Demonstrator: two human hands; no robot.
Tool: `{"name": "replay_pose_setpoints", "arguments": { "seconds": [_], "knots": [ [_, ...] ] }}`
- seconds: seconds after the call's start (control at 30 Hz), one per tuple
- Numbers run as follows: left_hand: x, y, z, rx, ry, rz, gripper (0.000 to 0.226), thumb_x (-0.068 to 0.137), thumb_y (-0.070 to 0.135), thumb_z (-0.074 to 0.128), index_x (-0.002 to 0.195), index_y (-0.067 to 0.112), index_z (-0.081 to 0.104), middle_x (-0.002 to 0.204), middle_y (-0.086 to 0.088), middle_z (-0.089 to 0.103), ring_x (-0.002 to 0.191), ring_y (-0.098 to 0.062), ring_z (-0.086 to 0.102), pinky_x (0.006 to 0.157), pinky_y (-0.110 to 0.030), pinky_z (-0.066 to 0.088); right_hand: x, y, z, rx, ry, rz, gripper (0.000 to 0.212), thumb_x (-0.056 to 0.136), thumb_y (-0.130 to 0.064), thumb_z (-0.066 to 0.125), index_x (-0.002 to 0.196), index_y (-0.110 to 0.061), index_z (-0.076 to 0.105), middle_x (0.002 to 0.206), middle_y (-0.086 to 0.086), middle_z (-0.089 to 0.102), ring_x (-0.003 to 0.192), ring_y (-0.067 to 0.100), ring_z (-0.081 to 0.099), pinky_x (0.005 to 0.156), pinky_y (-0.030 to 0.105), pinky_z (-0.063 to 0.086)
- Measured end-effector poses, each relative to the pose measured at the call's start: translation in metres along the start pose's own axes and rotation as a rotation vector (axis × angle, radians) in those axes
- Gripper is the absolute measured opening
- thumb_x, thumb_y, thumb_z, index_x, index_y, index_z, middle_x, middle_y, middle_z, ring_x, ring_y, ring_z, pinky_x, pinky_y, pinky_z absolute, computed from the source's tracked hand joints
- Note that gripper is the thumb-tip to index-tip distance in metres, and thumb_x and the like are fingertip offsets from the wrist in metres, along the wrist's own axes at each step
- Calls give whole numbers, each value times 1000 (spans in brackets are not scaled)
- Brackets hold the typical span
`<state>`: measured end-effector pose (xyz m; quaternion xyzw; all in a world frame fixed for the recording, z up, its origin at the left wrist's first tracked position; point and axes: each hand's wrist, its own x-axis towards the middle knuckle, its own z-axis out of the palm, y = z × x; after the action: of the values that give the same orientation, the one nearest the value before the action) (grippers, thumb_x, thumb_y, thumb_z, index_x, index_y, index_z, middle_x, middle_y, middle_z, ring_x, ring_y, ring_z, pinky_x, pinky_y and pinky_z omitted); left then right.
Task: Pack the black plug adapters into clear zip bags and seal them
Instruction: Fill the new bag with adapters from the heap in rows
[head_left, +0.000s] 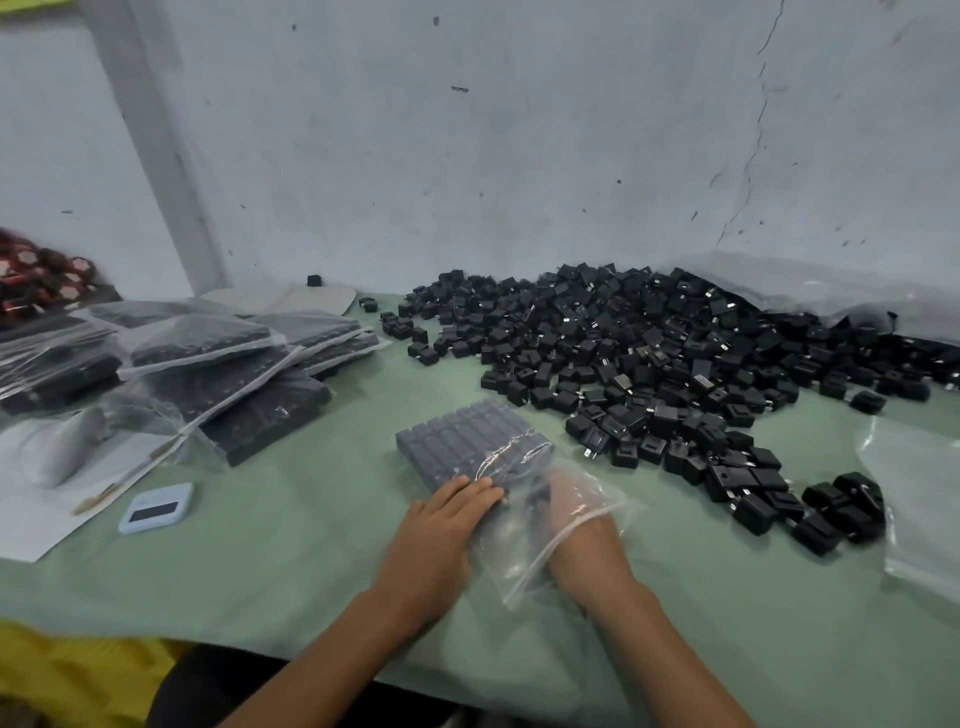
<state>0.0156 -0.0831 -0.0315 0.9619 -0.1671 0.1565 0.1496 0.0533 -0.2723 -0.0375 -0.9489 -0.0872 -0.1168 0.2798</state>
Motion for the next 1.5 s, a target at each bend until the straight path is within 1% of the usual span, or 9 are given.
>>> {"name": "replay_pose_setpoints", "arguments": {
  "seconds": [0.07,0.23,0.3,0.43,0.5,0.7,0.9,1.13,1.5],
  "knots": [
    [0,0,-1,-4,12,0,77,73,-2,46,144,29,50,150,14,46,142,-14,39,99,-34,44,9,-6,3,-119,-75,3,30,95,-19,53,124,-12,57,120,10,61,110,30,60,93,38,48],
    [-1,2,-2,-12,31,16,75,69,0,47,139,25,57,145,10,52,137,-18,47,95,-35,48,27,-25,0,-249,-167,3,31,89,-28,63,117,-16,59,113,5,64,105,23,63,95,32,50],
    [-1,2,-2,-10,42,17,74,69,-1,49,139,25,57,145,10,53,136,-17,48,94,-34,47,21,-22,3,-233,-172,-20,32,92,-31,59,122,-18,56,116,4,62,109,21,61,98,31,47],
    [-1,2,-2,-6,52,25,72,67,1,48,134,25,61,141,10,57,130,-18,54,89,-33,51,9,-13,10,-38,-47,-65,27,97,-36,44,121,-25,49,104,1,59,92,19,58,85,32,49],
    [-1,1,-1,-5,52,34,73,65,0,49,133,24,62,139,9,58,128,-18,56,87,-33,52,9,-11,13,-12,-8,-85,29,98,-34,39,125,-26,48,108,3,55,96,21,54,87,32,46],
    [1,2,0,0,58,33,72,65,0,51,132,22,63,138,8,59,128,-19,56,88,-33,52,11,-5,13,-24,-114,-87,62,89,-29,54,148,-25,36,121,8,60,111,25,55,97,31,42],
    [1,0,1,1,69,37,71,68,-1,48,133,22,62,140,8,58,131,-19,53,90,-36,51,9,-8,12,56,19,-131,45,101,-34,37,142,-19,49,120,10,66,112,26,57,102,32,41],
    [2,-1,2,5,71,36,69,70,-1,44,134,20,62,141,6,57,133,-19,52,91,-39,51,7,-12,7,239,-4,-86,26,101,-30,42,118,-25,61,107,1,68,99,18,62,95,34,47],
    [2,-2,4,5,98,49,67,72,1,45,134,20,61,141,6,57,134,-19,51,95,-39,49,4,-14,3,209,-13,-63,33,93,-44,52,120,-26,57,108,1,68,101,21,61,94,35,50]
  ]
}}
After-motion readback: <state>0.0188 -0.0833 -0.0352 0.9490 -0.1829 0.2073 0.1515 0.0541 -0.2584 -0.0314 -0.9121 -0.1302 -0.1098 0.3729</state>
